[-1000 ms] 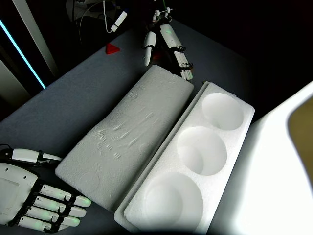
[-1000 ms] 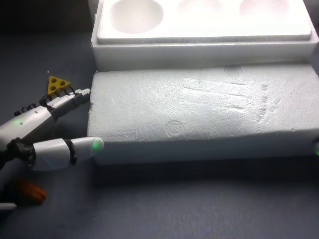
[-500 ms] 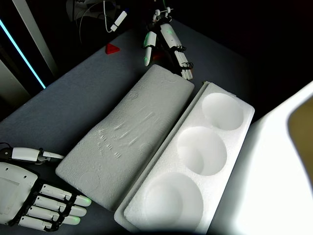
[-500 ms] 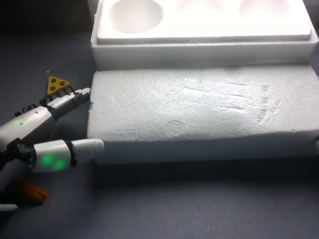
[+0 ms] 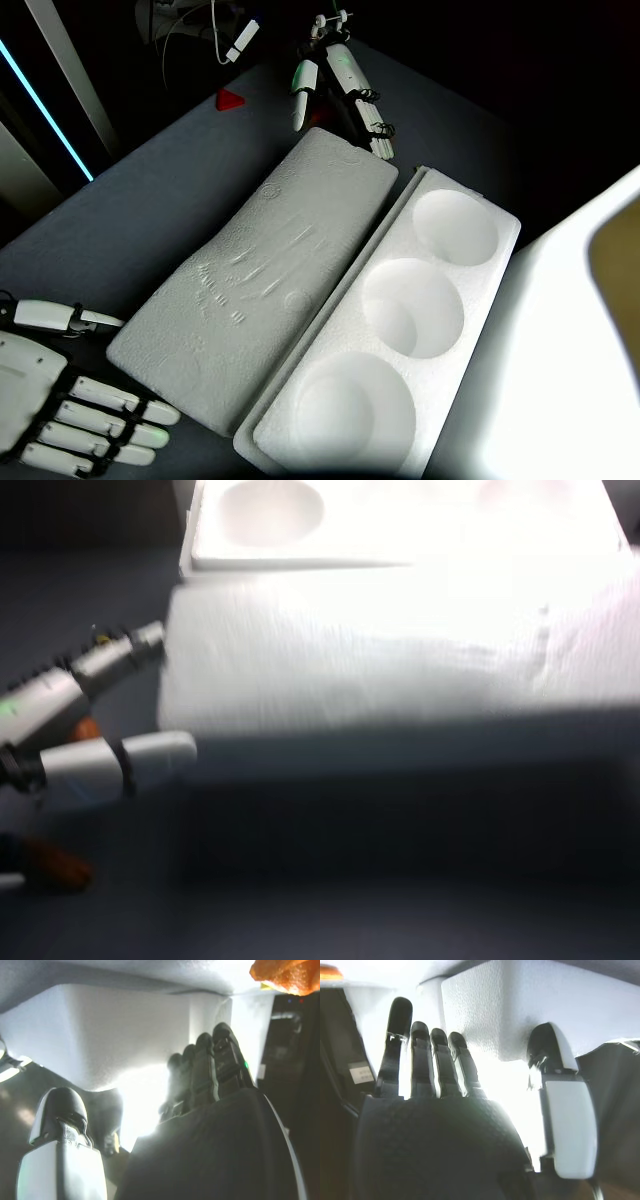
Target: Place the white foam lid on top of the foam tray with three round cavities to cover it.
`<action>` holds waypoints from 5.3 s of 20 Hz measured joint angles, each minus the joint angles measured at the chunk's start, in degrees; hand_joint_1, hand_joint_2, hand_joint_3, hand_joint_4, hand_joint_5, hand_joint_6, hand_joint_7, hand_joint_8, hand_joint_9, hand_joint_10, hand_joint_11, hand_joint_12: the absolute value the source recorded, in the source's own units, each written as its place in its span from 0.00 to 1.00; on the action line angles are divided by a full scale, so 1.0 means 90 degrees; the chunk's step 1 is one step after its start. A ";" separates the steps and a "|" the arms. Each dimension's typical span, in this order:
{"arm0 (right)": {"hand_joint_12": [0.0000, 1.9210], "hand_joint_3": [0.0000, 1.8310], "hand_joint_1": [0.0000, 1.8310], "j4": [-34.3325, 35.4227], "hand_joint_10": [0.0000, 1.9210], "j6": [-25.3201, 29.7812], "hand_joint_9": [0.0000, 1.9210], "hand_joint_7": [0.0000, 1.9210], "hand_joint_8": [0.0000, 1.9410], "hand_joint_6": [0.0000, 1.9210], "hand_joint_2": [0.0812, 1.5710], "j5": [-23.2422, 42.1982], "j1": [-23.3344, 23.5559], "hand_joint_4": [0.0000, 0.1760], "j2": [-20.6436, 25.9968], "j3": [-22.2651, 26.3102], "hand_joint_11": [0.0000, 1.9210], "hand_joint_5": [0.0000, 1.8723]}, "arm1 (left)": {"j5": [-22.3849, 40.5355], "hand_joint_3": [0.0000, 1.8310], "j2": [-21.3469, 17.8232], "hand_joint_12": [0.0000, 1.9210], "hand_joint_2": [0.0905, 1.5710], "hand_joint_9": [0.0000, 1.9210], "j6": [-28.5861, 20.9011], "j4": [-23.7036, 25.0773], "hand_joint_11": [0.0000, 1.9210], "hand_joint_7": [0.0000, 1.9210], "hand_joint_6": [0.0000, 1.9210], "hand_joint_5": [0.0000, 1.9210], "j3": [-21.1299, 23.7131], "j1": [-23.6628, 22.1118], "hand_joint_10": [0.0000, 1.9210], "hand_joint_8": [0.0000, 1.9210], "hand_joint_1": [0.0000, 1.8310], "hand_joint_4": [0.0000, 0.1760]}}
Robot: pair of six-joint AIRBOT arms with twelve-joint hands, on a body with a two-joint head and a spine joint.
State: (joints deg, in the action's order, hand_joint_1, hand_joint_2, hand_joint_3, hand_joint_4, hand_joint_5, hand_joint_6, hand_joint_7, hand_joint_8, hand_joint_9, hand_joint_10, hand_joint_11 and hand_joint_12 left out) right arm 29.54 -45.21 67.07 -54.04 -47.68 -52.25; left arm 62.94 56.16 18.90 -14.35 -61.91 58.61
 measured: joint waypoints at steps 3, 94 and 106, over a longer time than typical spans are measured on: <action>0.15 0.00 0.26 -0.0010 0.00 0.0007 0.00 0.00 0.00 0.01 0.77 0.0163 -0.0015 0.00 0.0027 0.0095 0.00 0.04 | 0.0238 0.00 -0.0044 0.00 0.67 0.00 -0.0032 -0.0010 0.00 0.00 0.00 0.05 0.0075 0.0049 0.00 0.00 0.23 0.00; 0.01 0.00 0.27 -0.0192 0.00 -0.0177 0.00 0.00 0.00 0.00 0.80 -0.2839 0.2973 0.00 -0.0760 -0.2239 0.00 0.00 | -0.2293 0.00 0.1294 0.34 0.65 0.00 -0.0631 0.0646 0.00 0.00 0.00 0.00 -0.2832 -0.2999 0.00 0.00 0.27 0.06; 0.00 0.00 0.28 -0.0189 0.00 -0.0250 0.00 0.00 0.00 0.00 0.79 -0.2868 0.2975 0.00 -0.0787 -0.2293 0.00 0.00 | -0.2380 0.00 0.1316 0.69 0.67 0.00 -0.0610 0.0631 0.00 0.00 0.00 0.00 -0.2883 -0.2994 0.00 0.00 0.24 0.58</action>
State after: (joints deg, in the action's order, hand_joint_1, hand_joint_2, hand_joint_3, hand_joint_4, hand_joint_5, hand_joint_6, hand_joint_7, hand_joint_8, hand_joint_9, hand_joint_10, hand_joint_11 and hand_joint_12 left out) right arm 27.83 -47.46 41.25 -27.27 -54.76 -72.88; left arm 41.52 68.01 13.41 -8.67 -87.85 31.66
